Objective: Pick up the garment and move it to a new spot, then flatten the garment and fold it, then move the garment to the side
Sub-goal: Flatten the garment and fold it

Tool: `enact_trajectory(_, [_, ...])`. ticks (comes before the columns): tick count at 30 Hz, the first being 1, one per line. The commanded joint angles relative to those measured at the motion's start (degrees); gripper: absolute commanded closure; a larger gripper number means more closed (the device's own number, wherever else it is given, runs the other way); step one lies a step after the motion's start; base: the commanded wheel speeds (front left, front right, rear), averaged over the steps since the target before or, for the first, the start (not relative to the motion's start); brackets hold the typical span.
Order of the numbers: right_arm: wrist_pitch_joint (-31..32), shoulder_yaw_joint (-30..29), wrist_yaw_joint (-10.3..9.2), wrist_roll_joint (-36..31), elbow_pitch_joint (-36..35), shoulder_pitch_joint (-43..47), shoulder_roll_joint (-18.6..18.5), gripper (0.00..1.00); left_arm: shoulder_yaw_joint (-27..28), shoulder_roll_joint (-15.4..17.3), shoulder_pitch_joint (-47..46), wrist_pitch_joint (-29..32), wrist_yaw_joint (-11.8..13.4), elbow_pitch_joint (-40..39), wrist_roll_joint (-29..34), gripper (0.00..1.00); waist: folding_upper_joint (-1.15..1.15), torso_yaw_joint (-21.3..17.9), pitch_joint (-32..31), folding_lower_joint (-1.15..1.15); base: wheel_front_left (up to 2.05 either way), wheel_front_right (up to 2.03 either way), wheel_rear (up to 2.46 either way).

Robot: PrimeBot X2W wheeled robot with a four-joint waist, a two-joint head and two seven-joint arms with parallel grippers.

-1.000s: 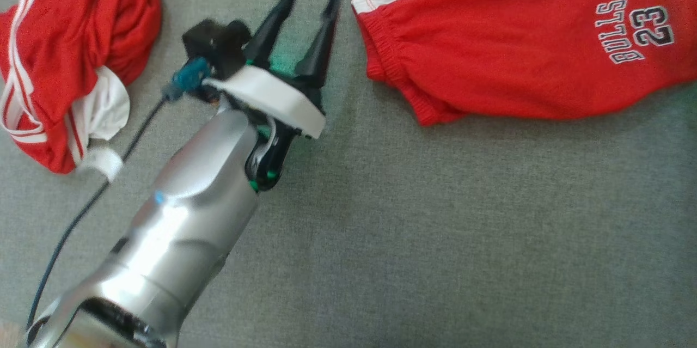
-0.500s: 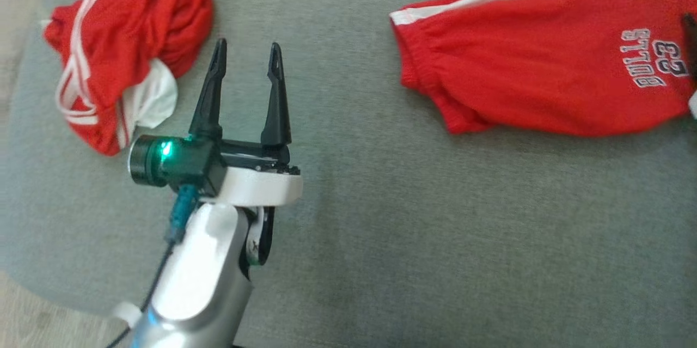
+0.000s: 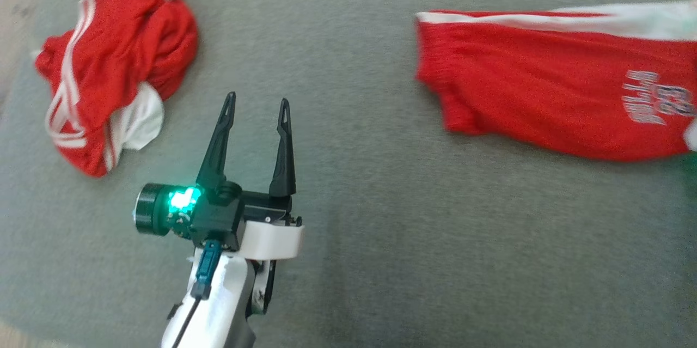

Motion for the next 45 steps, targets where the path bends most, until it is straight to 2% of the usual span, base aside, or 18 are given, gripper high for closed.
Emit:
enact_trajectory(1, [-1.27,-0.03,-0.04,0.27,0.88,2.11,-4.18,1.00,2.49,0.45,-0.03,-0.28,-0.21,-2.23,0.89,0.00,0.00,-2.65,-1.39,0.00,0.00,0.00,0.00])
enact_trajectory(7, [-2.74,-1.12,-0.04,0.81,-0.14,0.00,-8.04,1.00,2.85,0.43,-0.42,-0.28,-1.40,-2.22,2.00,0.00,0.00,-5.15,-2.14,0.00,0.00,0.00,0.00])
enact_trajectory(10, [-2.96,-1.62,-0.04,1.84,-2.36,-0.72,-8.10,1.00,2.78,0.43,-0.59,-0.28,-1.65,-2.08,2.22,0.00,0.00,-5.74,-2.38,0.00,0.00,0.00,0.00])
enact_trajectory(15, [-1.62,-3.23,-0.04,5.45,-11.16,-2.09,-6.08,1.00,2.77,0.42,-0.19,-0.28,-2.09,-0.93,2.18,0.00,0.00,-6.79,-3.63,0.00,0.00,0.00,0.00])
enact_trajectory(20, [-0.98,-4.34,-0.04,5.56,-18.23,-1.61,-1.15,1.00,2.60,0.41,0.65,-0.28,-2.31,-0.46,1.55,0.00,0.00,-6.71,-4.80,0.00,0.00,0.00,0.00])
enact_trajectory(21, [-0.77,-4.56,-0.04,4.49,-20.17,-1.13,2.04,1.00,2.42,0.41,0.71,-0.28,-2.35,-0.35,1.06,0.00,0.00,-6.39,-5.07,0.00,0.00,0.00,0.00])
enact_trajectory(28, [0.96,-6.46,-0.04,0.53,-22.06,2.77,16.30,1.00,1.03,0.41,0.28,-0.28,-2.16,-0.27,-0.61,0.00,0.00,-4.63,-5.30,0.00,0.00,0.00,0.00])
enact_trajectory(29, [1.79,-6.96,-0.04,-0.08,-21.02,3.70,18.20,0.87,0.73,0.41,0.30,-0.28,-2.32,-0.04,-0.86,0.00,0.00,-4.36,-5.41,0.00,0.00,0.00,0.00])
enact_trajectory(30, [2.30,-7.74,-0.04,-1.11,-19.53,4.47,19.71,0.00,0.51,0.41,0.27,-0.28,-2.39,0.09,-0.97,0.00,0.00,-4.06,-5.51,0.00,0.00,0.00,0.00])
enact_trajectory(33, [0.71,-10.37,-0.04,-3.45,-19.16,5.94,23.33,0.00,0.40,0.41,0.41,-0.28,-2.18,0.21,-1.09,0.00,0.00,-3.60,-5.98,0.00,0.00,0.00,0.00])
enact_trajectory(35, [-1.36,-12.48,-0.04,-4.33,-21.21,6.85,23.65,0.00,0.71,0.40,0.89,-0.28,-2.05,0.28,-0.94,0.00,0.00,-3.87,-6.76,0.00,0.00,0.00,0.00])
enact_trajectory(40, [-7.73,-15.39,-0.04,-8.75,-29.68,11.40,18.60,0.00,2.03,0.40,2.95,-0.28,-1.95,0.05,0.09,0.00,0.00,-5.59,-9.83,0.00,0.00,0.00,0.00])
enact_trajectory(45, [-12.44,-16.51,-0.04,-13.25,-36.28,21.11,13.17,0.00,3.57,0.40,5.93,-0.28,-1.84,-0.60,-0.56,0.00,0.00,-6.78,-13.77,0.00,0.00,0.00,0.00])
